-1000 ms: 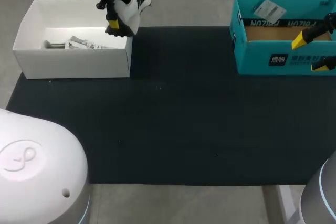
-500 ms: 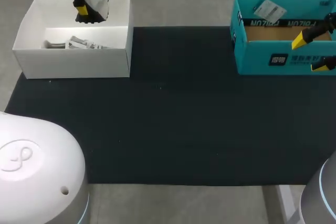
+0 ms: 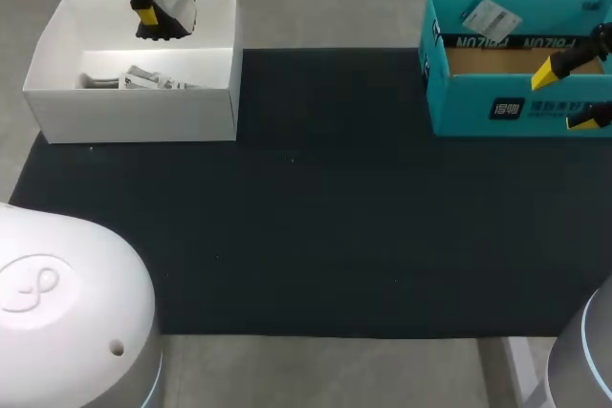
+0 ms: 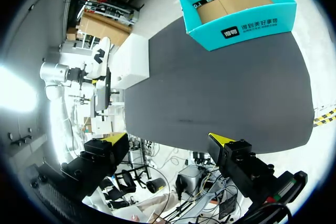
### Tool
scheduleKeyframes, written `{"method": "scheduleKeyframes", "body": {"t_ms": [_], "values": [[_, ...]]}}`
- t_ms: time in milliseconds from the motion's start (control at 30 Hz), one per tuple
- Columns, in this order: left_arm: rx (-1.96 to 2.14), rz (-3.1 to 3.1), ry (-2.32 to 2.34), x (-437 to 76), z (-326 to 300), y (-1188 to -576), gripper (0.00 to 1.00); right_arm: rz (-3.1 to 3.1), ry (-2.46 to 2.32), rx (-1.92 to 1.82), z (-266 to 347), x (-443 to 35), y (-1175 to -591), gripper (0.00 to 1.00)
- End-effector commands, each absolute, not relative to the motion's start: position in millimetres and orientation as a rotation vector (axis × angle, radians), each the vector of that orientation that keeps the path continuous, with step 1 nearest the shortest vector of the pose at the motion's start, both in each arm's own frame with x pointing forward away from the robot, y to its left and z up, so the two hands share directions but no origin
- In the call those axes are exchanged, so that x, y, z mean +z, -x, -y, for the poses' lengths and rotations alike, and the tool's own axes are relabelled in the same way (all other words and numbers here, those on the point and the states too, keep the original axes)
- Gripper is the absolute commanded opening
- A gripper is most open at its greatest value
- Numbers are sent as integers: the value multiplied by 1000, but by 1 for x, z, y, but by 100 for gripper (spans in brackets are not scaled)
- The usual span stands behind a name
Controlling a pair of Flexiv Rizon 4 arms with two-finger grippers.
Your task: Take the shoe out of the shoebox, open the shoe tongue, remove and reinsert the insole, then place the shoe into the shoebox
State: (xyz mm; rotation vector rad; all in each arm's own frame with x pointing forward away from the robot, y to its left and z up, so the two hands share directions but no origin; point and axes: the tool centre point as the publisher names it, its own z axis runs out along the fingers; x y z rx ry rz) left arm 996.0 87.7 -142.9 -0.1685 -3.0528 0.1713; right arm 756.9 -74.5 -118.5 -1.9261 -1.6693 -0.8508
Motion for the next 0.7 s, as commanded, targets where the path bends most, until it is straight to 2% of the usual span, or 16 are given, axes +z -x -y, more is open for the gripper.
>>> {"method": "scheduleKeyframes", "body": {"t_ms": [33,700], "values": [[169,3052,170,-141,-88,-997,0,1669,1929,-849,74,-119,-757,100],[37,3070,241,-165,-178,-1080,0,1669,1929,-849,74,-119,-757,100]]}}
